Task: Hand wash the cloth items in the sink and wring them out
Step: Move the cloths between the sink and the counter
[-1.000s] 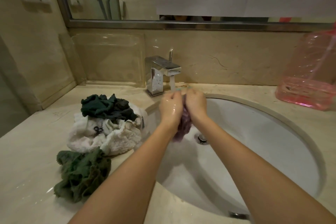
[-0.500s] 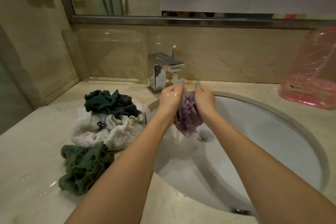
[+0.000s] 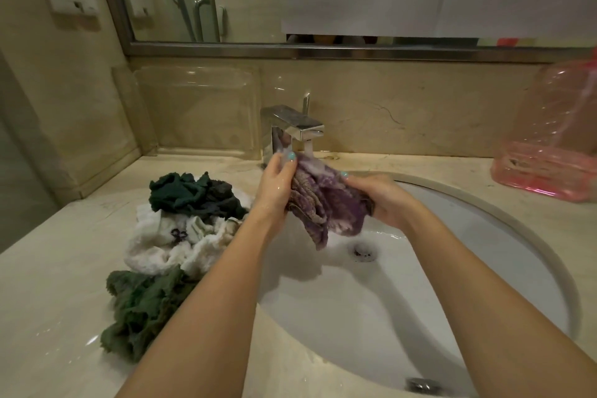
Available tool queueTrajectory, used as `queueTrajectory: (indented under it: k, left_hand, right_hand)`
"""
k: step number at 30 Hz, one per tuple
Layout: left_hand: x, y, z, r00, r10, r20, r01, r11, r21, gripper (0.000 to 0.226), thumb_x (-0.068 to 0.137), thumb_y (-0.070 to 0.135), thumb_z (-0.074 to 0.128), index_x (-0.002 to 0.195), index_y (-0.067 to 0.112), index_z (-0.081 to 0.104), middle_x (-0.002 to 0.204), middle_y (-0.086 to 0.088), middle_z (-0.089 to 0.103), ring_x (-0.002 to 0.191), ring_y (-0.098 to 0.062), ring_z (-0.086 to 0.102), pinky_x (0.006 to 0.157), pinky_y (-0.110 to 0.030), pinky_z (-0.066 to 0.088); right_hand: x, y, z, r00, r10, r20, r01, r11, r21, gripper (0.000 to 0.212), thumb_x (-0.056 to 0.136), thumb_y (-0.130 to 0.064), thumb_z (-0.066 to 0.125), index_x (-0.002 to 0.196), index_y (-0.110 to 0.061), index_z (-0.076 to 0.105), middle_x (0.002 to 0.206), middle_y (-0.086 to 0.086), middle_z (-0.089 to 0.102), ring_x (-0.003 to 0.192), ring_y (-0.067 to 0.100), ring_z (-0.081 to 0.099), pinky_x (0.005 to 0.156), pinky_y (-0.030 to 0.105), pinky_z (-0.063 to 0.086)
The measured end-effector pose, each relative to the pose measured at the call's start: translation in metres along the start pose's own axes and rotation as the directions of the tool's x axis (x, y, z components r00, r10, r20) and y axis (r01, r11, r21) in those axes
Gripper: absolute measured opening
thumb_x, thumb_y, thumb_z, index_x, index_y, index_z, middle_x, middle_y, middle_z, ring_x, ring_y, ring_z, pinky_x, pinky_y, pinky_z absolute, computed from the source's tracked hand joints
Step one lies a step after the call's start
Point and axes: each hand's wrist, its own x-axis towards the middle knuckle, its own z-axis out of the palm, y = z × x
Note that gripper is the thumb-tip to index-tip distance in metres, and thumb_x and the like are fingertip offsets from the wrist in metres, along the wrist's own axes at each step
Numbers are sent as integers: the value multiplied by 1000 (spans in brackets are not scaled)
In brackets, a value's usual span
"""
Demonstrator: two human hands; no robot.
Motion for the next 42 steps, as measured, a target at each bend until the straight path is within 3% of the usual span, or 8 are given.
queueTrajectory:
  k: [8,13,17,21,25,31,38,42]
  left_hand:
    - [2,-4,13,996,-42,-74,24,971,-238,16,105,24,42,91,20,49,90,-5,65,83,-18,65,81,-36,54]
    - [3,-13,6,955,193,-225,-111,936,333,21,107,25,35,106,12,53,98,-3,60,95,-23,59,80,-35,48]
    - [5,-19,14,934,121,-336,-19,956,292,22,107,27,31,102,18,50,100,-10,61,96,-33,61,87,-48,51]
    - [7,-13,22,909,42,-415,24,988,152,13,105,19,38,95,18,47,88,-2,59,86,-24,61,71,-33,51]
    - [-1,-11,27,918,27,-396,44,985,168,28,102,23,42,81,12,57,78,-5,62,76,-22,57,68,-33,46]
    - [-31,-14,61,985,10,-170,40,958,285,33,95,24,52,79,-2,65,66,-10,61,63,-19,55,60,-30,44]
    - [-1,-10,11,925,-140,-353,229,947,226,37,99,36,46,73,18,66,69,-9,66,75,-30,63,70,-39,50]
    - [-17,-6,32,959,-219,-178,248,956,159,39,102,34,46,73,17,65,61,-2,65,60,-21,61,59,-29,51]
  right_hand:
    - [0,26,29,923,193,334,-286,923,258,56,100,-55,33,126,-13,60,122,18,63,115,37,57,88,56,50]
    - [6,11,44,994,-26,-103,76,850,521,32,102,-35,46,118,-10,57,108,16,69,97,33,68,85,51,55]
    - [8,9,52,928,-114,-354,239,913,330,18,99,-30,54,84,-21,58,87,7,65,82,25,62,75,38,51]
    - [-4,8,84,925,-270,-266,284,959,15,17,101,-25,48,91,-19,60,86,0,62,78,15,56,64,23,44]
    - [-13,3,96,882,-407,-239,372,911,-177,33,95,-22,54,63,-18,51,58,-5,51,55,9,44,50,21,36]
    - [3,-9,63,882,-142,-449,190,980,64,36,96,-23,54,61,-15,55,59,1,56,62,19,52,63,29,41]
    - [-18,0,103,885,-423,-195,383,899,-213,40,90,-12,54,52,-16,42,47,-3,38,48,11,34,49,26,29]
    - [0,-3,74,883,-297,-364,224,948,-228,37,93,-14,48,56,-9,51,56,8,53,56,17,43,56,29,35]
